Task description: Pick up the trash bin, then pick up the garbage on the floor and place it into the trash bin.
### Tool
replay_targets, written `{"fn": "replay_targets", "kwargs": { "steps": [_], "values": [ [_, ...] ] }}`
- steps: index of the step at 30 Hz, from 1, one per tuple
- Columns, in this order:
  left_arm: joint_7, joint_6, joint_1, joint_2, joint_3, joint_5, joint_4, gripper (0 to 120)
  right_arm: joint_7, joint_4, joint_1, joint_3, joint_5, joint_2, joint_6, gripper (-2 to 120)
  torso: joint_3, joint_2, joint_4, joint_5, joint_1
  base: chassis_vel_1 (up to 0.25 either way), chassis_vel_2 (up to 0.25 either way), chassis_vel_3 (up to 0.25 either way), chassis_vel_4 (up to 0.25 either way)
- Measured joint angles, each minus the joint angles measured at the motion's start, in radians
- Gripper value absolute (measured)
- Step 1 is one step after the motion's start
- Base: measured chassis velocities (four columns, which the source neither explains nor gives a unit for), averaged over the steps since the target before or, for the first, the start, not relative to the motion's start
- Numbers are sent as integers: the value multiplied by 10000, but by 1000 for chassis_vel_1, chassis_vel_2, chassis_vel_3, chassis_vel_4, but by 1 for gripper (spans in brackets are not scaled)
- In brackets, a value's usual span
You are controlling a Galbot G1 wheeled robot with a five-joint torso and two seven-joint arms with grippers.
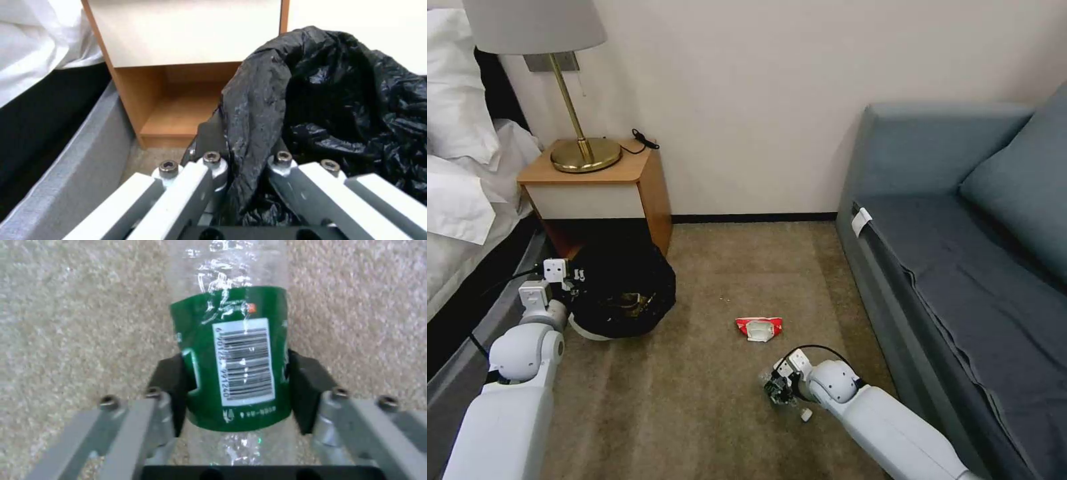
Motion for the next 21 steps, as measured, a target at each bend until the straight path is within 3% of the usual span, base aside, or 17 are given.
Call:
{"fn": "replay_targets", "kwargs": {
  "steps": [2,5,9,21],
  "values": [
    [0,4,-7,0,8,1,0,4,0,0,1,5,-9,6,1,41,0,0,0,0,0,0,0,0,0],
    [0,21,-19,0,12,14,0,4,-2,45,29,20,-13,-34,1,26,0,0,0,0,0,0,0,0,0],
    [0,23,-7,-6,12,24,-1,4,-12,118,103,81,10,-70,1,19,0,0,-1,0,0,0,0,0,0],
    [28,23,6,-13,10,87,-4,4,-26,1019,1330,427,1136,32,-56,17,0,0,0,0,0,0,0,0,0]
  ]
}}
